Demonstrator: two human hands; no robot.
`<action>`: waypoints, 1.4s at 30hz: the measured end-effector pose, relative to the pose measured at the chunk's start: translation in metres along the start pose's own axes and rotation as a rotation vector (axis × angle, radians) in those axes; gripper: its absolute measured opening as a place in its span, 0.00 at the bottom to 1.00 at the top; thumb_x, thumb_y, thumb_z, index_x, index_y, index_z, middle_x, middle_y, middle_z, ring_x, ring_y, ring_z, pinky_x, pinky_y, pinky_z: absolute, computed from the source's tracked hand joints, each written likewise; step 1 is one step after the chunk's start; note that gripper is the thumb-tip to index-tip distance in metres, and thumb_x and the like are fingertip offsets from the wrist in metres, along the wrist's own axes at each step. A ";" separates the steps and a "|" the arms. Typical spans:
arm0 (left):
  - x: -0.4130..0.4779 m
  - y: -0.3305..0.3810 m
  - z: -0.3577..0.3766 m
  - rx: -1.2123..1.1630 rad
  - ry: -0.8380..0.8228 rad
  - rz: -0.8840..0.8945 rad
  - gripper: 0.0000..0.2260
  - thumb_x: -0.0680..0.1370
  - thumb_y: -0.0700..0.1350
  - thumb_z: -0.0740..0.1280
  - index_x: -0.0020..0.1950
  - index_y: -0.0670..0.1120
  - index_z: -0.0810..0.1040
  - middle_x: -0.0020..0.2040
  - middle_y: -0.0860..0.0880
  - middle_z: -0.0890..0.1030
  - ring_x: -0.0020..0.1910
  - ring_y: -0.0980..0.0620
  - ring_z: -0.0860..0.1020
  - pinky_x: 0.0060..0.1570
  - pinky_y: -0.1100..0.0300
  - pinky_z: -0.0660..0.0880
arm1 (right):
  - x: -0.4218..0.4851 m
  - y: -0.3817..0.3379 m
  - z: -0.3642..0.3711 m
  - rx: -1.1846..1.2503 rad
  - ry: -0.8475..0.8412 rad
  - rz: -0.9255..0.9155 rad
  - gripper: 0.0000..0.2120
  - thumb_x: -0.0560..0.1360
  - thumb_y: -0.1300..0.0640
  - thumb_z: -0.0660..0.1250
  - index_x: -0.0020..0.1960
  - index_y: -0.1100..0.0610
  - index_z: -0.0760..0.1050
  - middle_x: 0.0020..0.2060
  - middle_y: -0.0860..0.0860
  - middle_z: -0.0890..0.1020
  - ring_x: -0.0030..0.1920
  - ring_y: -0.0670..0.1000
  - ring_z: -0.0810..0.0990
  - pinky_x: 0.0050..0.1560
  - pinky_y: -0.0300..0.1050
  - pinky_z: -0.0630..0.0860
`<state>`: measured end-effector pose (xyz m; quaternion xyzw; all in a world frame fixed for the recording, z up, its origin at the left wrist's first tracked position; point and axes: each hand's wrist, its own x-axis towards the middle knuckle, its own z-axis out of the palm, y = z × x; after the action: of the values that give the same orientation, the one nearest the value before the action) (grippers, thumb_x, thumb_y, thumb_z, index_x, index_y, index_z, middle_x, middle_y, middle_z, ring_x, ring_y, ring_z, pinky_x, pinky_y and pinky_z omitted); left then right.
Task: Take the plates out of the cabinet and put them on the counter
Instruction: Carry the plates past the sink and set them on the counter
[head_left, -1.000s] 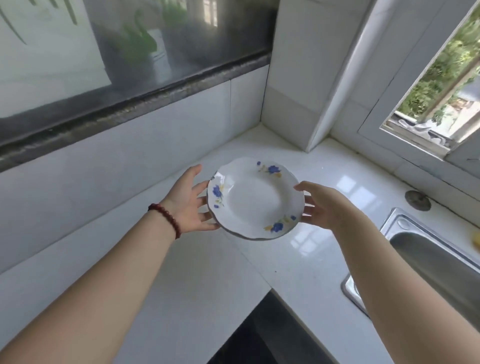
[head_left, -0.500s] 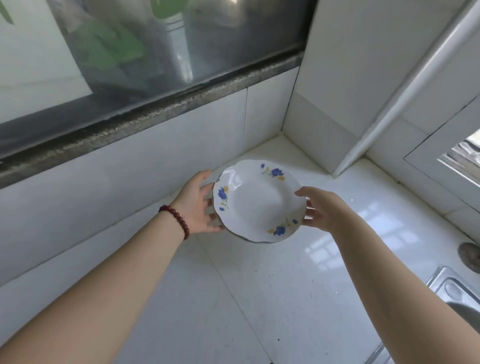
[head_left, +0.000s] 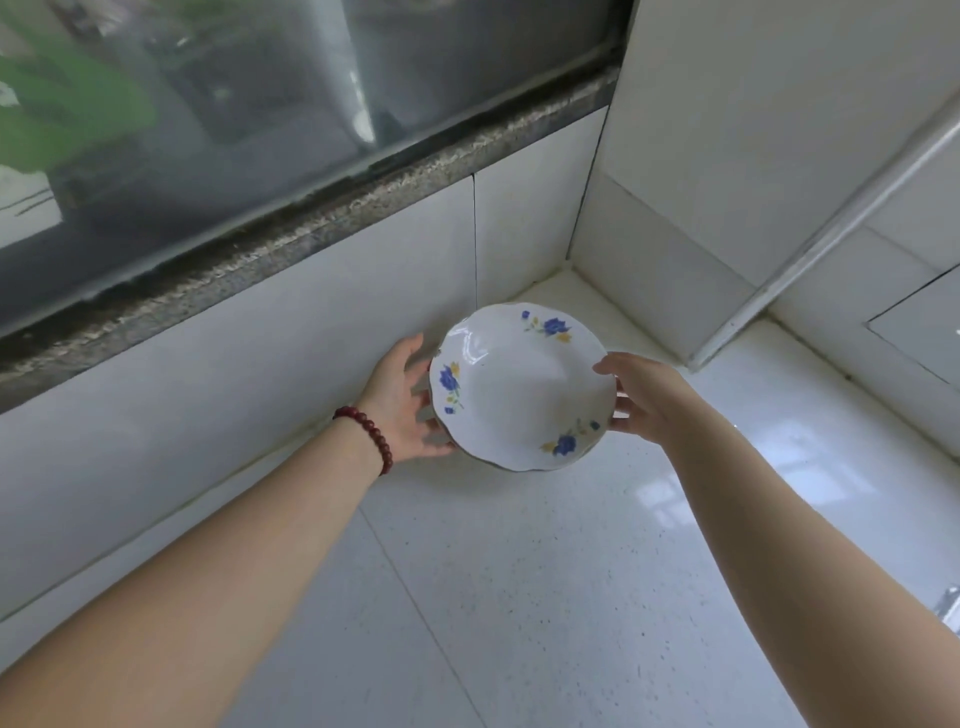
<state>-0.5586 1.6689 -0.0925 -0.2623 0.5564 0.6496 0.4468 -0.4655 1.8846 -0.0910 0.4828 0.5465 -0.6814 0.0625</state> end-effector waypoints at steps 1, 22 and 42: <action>0.004 0.001 0.001 -0.001 0.001 -0.002 0.14 0.73 0.63 0.60 0.48 0.55 0.77 0.56 0.51 0.76 0.56 0.45 0.74 0.51 0.45 0.71 | 0.004 -0.001 0.000 0.001 0.003 0.002 0.14 0.74 0.64 0.64 0.59 0.57 0.74 0.47 0.55 0.79 0.48 0.57 0.78 0.45 0.55 0.75; 0.044 -0.002 0.003 -0.015 0.005 -0.038 0.15 0.73 0.63 0.60 0.49 0.54 0.76 0.57 0.48 0.76 0.57 0.44 0.74 0.45 0.44 0.72 | 0.037 0.005 -0.010 -0.002 0.018 0.028 0.12 0.76 0.62 0.63 0.58 0.59 0.75 0.52 0.57 0.79 0.51 0.58 0.80 0.47 0.55 0.78; 0.054 -0.003 -0.003 -0.031 0.037 -0.051 0.18 0.72 0.61 0.61 0.59 0.55 0.74 0.55 0.48 0.76 0.54 0.44 0.75 0.44 0.43 0.72 | 0.051 0.010 -0.005 -0.006 0.008 0.048 0.10 0.76 0.62 0.63 0.56 0.58 0.74 0.51 0.57 0.79 0.49 0.58 0.79 0.48 0.56 0.78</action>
<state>-0.5816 1.6812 -0.1403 -0.2952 0.5475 0.6416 0.4488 -0.4830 1.9070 -0.1347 0.4984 0.5370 -0.6761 0.0782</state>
